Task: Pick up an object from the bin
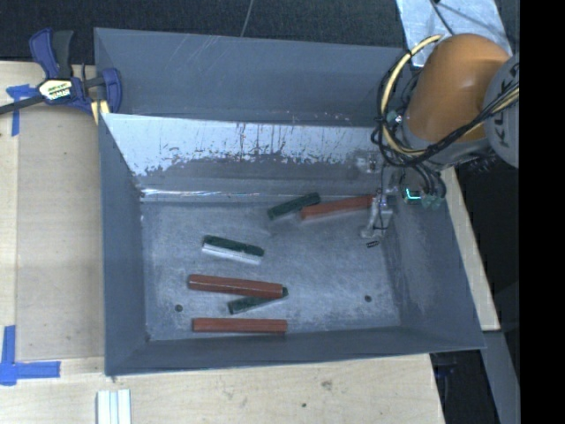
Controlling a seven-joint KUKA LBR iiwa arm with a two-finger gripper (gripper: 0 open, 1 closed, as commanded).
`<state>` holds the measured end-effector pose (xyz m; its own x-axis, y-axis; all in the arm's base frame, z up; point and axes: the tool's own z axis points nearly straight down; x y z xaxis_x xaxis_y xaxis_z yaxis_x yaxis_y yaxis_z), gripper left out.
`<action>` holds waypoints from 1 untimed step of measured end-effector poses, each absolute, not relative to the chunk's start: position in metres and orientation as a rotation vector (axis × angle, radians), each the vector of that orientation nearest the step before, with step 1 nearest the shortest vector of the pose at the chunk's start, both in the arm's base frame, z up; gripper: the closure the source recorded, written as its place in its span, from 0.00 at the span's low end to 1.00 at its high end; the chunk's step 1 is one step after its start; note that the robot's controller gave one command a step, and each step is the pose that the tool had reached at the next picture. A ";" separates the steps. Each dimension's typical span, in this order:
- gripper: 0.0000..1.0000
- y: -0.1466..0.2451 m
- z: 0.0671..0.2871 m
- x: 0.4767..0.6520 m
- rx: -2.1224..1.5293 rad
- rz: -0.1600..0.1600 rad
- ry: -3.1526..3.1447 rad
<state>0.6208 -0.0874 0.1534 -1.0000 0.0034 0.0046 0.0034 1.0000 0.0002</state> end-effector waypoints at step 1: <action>0.00 -0.087 0.159 0.623 -0.002 0.001 -3.146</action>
Offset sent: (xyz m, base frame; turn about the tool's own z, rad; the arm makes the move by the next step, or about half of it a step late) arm 0.0035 0.0133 -0.0834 -0.0554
